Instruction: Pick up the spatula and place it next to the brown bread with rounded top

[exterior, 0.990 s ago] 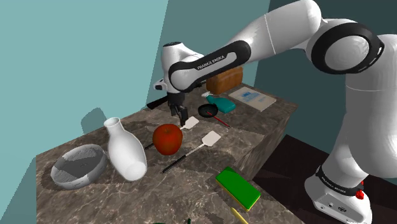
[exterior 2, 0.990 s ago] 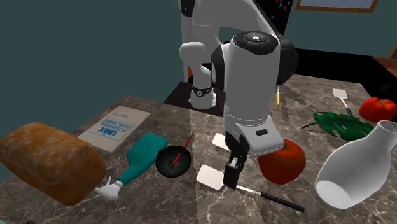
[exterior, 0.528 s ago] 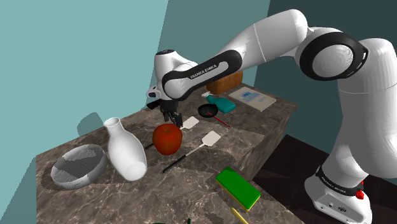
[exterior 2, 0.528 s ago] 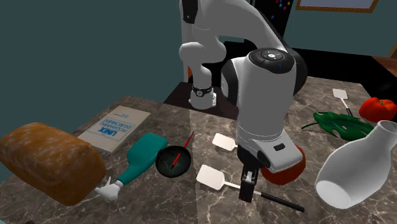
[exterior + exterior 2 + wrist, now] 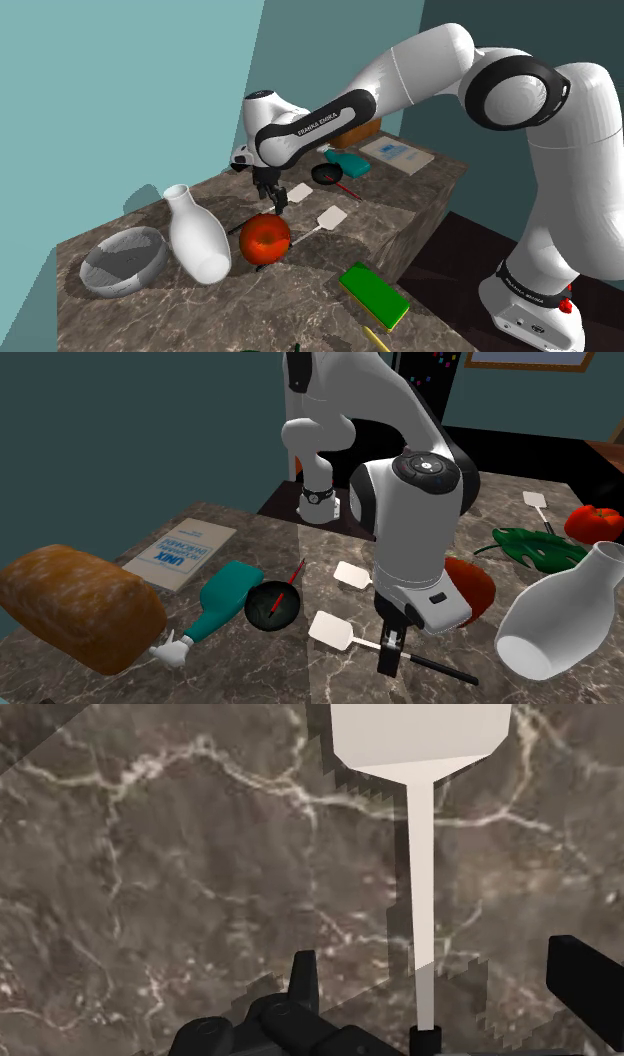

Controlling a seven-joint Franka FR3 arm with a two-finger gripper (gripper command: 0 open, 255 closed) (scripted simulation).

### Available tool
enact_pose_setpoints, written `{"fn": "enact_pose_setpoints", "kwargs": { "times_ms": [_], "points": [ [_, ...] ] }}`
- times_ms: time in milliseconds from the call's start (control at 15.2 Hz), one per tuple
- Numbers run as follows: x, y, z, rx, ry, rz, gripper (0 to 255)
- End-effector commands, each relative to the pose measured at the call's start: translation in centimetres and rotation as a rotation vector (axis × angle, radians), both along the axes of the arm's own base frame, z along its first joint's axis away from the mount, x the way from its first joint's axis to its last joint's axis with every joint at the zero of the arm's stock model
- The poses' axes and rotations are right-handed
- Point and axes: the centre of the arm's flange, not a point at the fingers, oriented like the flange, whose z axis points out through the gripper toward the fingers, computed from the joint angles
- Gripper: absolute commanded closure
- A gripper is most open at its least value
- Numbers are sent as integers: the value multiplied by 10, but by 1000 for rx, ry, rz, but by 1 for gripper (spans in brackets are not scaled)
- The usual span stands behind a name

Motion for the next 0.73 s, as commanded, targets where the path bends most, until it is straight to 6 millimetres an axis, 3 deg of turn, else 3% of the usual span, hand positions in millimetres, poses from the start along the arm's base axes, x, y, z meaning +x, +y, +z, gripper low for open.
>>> {"fn": "enact_pose_setpoints", "kwargs": {
  "times_ms": [0,132,198,660],
  "points": [
    [0,0,-1,0,1,1,0],
    [0,0,-1,0,1,1,0],
    [0,0,-1,0,1,1,255],
    [0,0,-1,0,1,1,255]
  ]
}}
